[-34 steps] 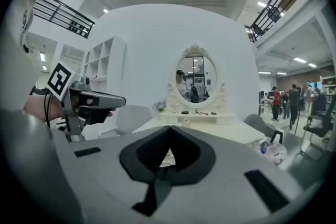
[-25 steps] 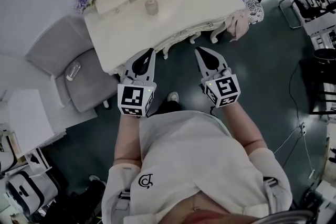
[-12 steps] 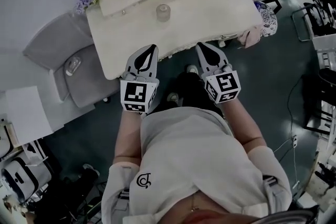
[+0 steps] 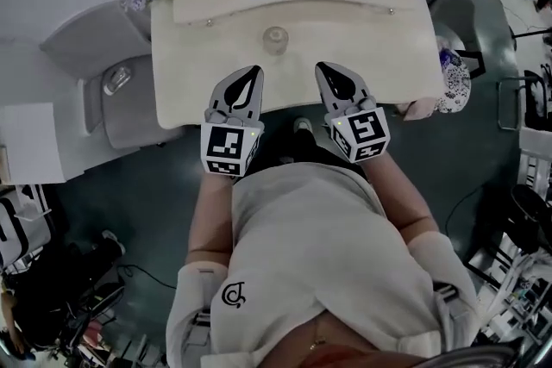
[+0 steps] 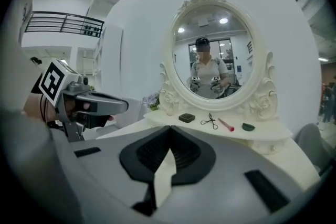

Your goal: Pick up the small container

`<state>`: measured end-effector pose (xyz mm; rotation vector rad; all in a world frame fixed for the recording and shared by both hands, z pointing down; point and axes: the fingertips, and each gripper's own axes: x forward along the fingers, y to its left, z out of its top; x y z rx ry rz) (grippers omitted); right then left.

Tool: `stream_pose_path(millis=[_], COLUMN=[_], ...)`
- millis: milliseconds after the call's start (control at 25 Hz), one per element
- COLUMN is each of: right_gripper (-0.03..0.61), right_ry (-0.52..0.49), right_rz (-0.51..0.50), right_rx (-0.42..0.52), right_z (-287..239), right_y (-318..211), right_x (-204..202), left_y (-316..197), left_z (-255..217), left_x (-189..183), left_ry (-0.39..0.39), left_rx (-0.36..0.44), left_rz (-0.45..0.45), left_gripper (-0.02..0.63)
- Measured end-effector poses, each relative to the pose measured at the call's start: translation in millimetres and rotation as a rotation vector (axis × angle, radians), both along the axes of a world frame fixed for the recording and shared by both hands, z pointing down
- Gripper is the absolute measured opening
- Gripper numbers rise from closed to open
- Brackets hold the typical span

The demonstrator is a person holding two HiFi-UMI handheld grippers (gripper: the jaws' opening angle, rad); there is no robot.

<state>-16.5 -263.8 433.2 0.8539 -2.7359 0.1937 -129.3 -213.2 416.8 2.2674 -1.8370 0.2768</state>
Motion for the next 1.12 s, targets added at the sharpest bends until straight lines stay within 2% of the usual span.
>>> stream_pose_path(millis=[200, 320, 520, 560, 640, 680, 960, 1120], right_gripper=[0.008, 0.006, 0.008, 0.008, 0.008, 0.008, 0.008, 0.008], right_ry=[-0.027, -0.041, -0.035, -0.037, -0.036, -0.034, -0.021, -0.006], right_rz=[-0.139, -0.21, -0.283, -0.287, -0.288, -0.287, -0.289, -0.291], right_rx=[-0.026, -0.008, -0.008, -0.016, -0.028, -0.033, -0.069, -0.081], right_z=[12, 24, 49, 54, 62, 66, 86, 95], right_y=[-31, -44, -62, -67, -77, -81, -100, -107], right_x=[-7, -12, -13, -14, -15, -15, -18, -15], left_y=[-26, -43, -62, -65, -74, -77, -103, -120], left_z=[17, 37, 67, 72, 86, 93, 141, 165], left_x=[6, 8, 6, 5, 5, 5, 3, 7], left_ry=[0.0, 0.006, 0.011, 0.01, 0.008, 0.006, 0.009, 0.006], left_rx=[0.011, 0.025, 0.036, 0.032, 0.012, -0.003, -0.081, -0.146], left_rz=[-0.107, -0.144, -0.232, -0.239, -0.237, -0.233, -0.232, -0.217], left_gripper=[0.012, 0.012, 0.027, 0.072, 0.21, 0.249, 0.406, 0.434])
